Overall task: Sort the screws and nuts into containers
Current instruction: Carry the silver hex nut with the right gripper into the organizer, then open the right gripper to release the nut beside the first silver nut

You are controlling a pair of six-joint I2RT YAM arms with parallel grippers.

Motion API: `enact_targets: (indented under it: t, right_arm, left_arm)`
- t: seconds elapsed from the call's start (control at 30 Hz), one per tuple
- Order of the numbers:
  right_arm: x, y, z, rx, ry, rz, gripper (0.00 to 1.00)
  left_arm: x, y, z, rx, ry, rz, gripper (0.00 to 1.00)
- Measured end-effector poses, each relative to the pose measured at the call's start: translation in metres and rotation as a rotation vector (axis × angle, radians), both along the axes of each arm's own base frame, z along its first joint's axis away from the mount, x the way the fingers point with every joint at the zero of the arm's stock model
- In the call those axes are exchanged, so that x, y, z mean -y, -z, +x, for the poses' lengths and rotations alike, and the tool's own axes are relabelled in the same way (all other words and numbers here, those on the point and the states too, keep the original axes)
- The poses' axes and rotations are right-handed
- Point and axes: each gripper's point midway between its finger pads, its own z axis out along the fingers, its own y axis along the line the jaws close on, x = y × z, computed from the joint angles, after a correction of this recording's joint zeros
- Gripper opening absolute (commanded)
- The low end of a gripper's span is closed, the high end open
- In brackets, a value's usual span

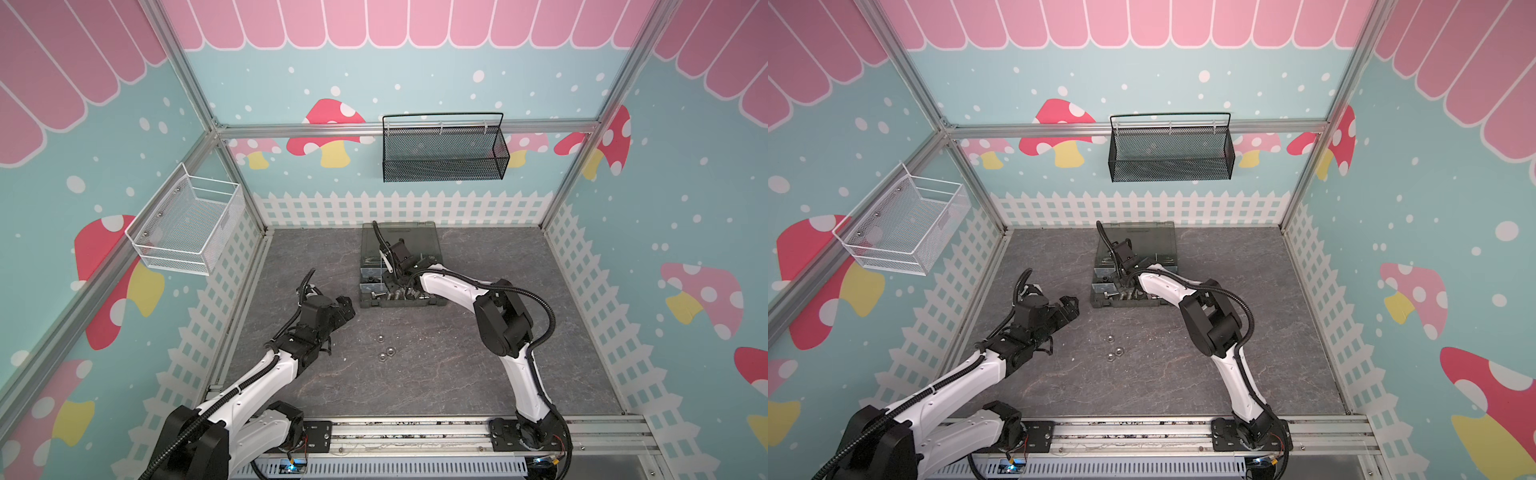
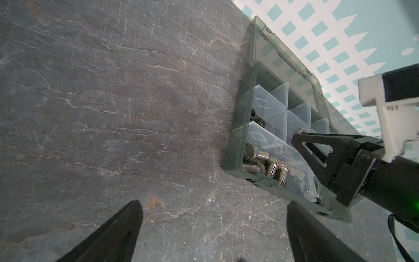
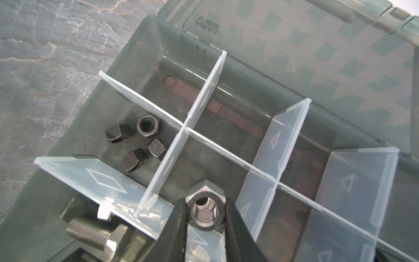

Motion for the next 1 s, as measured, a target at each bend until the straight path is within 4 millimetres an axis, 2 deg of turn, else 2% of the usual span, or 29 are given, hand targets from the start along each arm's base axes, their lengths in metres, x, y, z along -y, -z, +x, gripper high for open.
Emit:
enact_targets:
  t: [0.17, 1.0]
  right_arm:
    - [0.0023, 0.0002, 0.0015, -0.001, 0.004, -0.002, 0.39]
    - [0.0007, -0.0014, -0.0006, -0.013, -0.006, 0.011, 0.44]
  left_arm:
    - [-0.0012, 0.0000, 0.0003, 0.000, -0.004, 0.000, 1.00]
    - [-0.0011, -0.0001, 0.0003, 0.000, -0.003, -0.002, 1.00]
